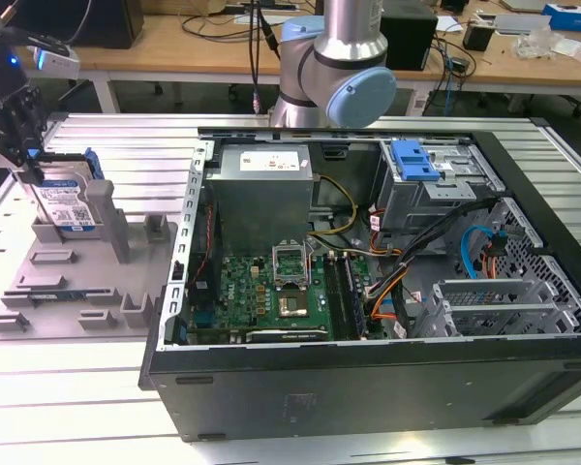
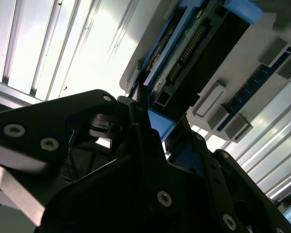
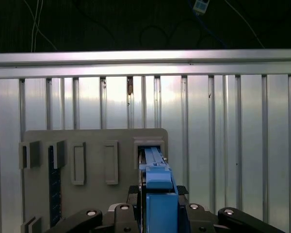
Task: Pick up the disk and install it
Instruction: 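Pick up the disk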
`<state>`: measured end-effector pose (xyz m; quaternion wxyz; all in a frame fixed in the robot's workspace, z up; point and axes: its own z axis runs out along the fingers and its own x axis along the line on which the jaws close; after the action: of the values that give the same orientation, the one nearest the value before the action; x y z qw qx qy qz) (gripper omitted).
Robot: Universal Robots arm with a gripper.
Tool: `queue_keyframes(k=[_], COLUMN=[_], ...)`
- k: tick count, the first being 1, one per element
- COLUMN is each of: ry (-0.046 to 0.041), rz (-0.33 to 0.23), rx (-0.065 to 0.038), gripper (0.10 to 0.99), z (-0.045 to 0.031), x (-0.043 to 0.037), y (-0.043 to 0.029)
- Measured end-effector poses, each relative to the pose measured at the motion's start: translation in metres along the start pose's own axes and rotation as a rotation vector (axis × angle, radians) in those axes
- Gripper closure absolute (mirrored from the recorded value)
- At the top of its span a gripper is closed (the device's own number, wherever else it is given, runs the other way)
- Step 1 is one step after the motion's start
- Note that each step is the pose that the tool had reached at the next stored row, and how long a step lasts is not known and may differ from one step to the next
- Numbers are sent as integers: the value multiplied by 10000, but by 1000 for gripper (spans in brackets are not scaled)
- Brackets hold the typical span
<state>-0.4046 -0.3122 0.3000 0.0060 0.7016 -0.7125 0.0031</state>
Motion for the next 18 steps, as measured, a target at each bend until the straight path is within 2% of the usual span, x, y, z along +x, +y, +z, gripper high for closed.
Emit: queue_keyframes(k=[10,18], ry=[-4,-1], rz=[1,1], rx=[5,1], gripper=[718,718], z=[-4,-122], x=[0,1], y=[0,1])
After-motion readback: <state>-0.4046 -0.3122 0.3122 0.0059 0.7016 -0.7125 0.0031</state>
